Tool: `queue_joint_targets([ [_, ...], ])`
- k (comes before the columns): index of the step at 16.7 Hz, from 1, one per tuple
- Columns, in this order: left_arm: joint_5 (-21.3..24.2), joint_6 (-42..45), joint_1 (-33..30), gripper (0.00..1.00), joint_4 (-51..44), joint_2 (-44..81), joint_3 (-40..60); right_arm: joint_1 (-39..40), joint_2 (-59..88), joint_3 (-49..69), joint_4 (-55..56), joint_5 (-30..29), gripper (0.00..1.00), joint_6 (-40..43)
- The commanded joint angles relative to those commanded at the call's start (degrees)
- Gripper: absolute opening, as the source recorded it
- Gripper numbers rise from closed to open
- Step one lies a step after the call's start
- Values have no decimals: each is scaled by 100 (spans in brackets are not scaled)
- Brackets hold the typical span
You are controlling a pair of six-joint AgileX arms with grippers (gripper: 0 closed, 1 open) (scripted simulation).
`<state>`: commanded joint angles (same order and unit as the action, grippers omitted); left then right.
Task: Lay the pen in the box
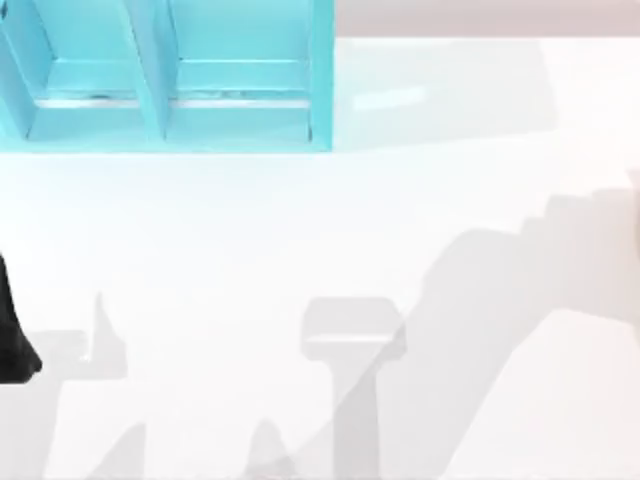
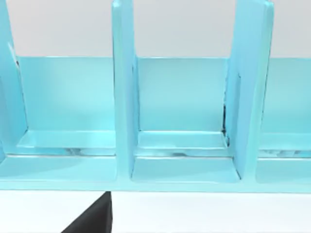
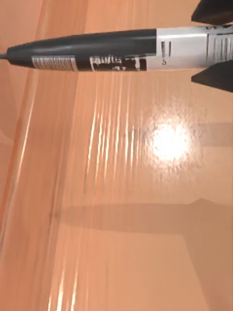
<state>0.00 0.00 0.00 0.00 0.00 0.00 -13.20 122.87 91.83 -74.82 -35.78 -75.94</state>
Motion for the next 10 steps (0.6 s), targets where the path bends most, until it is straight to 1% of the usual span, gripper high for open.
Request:
queue_joint_targets([
  [2,0,0,0,100,0,0,0,0,0,0,0,0,0,0],
  [10,0,0,0,100,0,0,0,0,0,0,0,0,60,0],
])
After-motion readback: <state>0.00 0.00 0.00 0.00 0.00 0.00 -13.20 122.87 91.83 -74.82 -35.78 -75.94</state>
